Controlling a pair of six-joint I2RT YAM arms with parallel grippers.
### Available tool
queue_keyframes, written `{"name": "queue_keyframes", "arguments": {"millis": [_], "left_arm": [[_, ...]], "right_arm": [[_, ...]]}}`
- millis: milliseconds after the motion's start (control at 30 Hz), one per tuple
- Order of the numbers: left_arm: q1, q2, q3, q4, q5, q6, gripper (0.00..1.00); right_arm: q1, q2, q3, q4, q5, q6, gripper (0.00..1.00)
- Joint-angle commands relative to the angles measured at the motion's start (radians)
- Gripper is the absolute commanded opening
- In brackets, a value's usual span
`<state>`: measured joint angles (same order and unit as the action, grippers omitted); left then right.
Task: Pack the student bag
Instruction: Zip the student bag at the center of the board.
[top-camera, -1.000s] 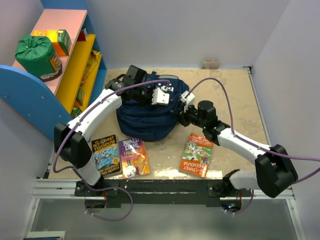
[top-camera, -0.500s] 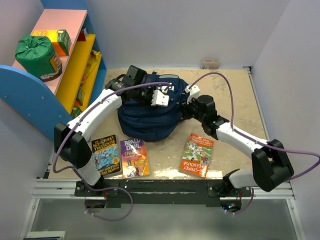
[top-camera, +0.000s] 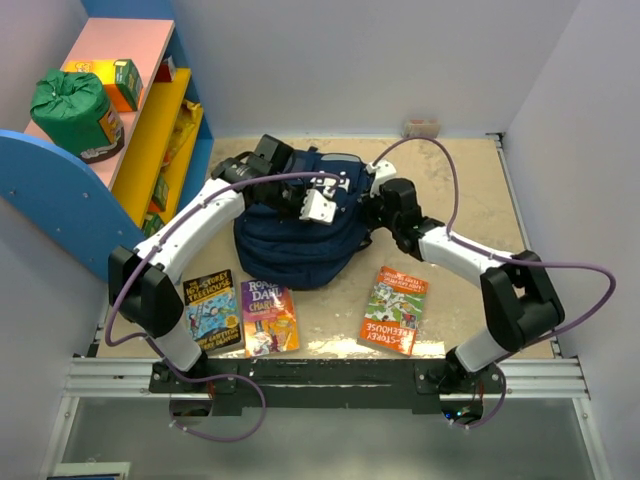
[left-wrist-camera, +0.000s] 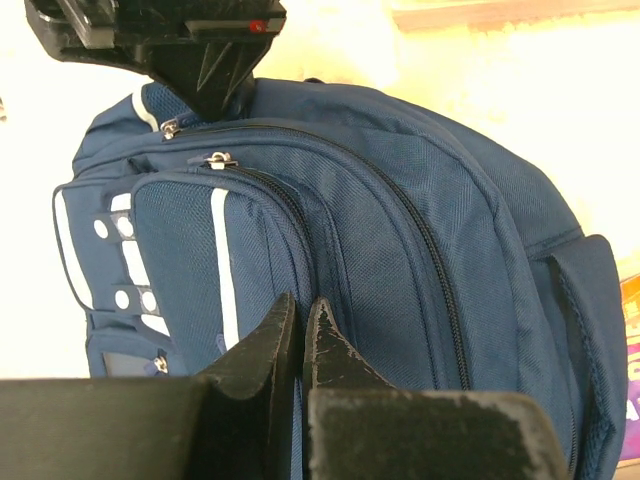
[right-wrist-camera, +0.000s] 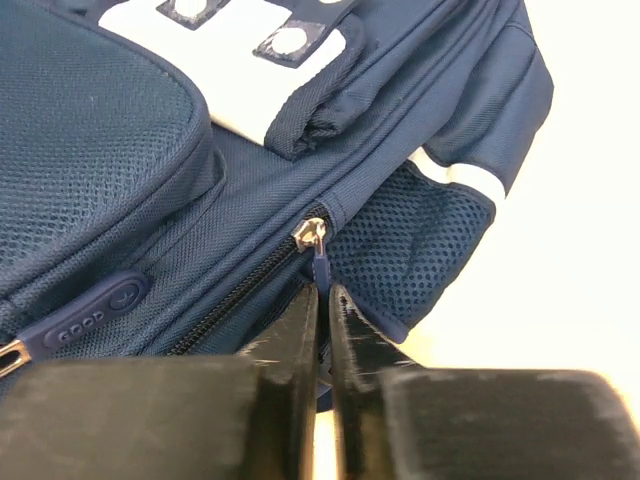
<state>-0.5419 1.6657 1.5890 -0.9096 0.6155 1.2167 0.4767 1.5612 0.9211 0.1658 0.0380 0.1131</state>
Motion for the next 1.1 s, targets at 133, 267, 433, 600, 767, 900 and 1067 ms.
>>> {"name": "queue_keyframes", "arguments": {"millis": [133,267,433,600,767,900,1067], "left_arm": [[-0.004,-0.052,0.094,0.235,0.012,-0.230,0.00],[0.008,-0.024,0.190,0.226,0.024,-0.270,0.00],[0.008,-0.029,0.210,0.244,-0.034,-0.293,0.00],[0.008,-0.058,0.180,0.267,-0.045,-0.324,0.00],[0.008,-0.060,0.192,0.273,-0.051,-0.341,0.00],[0.010,-0.054,0.238,0.246,-0.027,-0.355,0.00],[0.010,-0.063,0.261,0.207,-0.002,-0.349,0.00]], "right_arm": [[-0.012,-0.191,-0.079,0.132,0.109,0.117,0.57],[-0.027,-0.237,-0.119,0.051,0.148,0.226,0.73],[-0.043,-0.256,-0.139,-0.037,0.244,0.283,0.77],[-0.055,-0.314,-0.205,-0.037,0.307,0.326,0.74],[-0.055,-0.311,-0.228,-0.028,0.255,0.309,0.72],[-0.055,-0.276,-0.223,-0.022,0.229,0.313,0.66],[-0.053,-0.230,-0.235,0.030,0.218,0.326,0.63]]}}
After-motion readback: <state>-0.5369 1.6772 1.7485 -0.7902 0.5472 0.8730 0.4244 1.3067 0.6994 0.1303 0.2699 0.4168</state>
